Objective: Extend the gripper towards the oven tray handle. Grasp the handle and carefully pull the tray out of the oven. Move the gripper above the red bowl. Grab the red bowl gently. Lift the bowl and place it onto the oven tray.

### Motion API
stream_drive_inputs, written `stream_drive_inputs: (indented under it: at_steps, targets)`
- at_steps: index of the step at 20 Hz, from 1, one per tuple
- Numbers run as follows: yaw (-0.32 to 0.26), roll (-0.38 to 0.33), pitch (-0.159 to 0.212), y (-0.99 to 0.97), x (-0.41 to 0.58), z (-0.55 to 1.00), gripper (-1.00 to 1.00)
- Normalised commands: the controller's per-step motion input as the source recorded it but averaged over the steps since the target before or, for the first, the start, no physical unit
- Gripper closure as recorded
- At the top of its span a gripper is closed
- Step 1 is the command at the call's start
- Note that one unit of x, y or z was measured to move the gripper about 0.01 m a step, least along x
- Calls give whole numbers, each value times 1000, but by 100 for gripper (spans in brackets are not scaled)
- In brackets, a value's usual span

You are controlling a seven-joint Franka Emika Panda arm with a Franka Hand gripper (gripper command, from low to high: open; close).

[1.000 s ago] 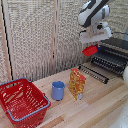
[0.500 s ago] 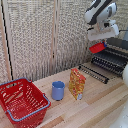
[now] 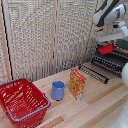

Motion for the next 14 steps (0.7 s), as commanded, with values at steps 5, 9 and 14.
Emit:
stream_drive_inputs:
  at_steps: [5,9,14]
  targets:
    - [-7,5,3,-305,-6,-243,100]
    - [0,5,-24,-314,6,-19,100]
    - [-89,48,-256,-536,83,201,100]
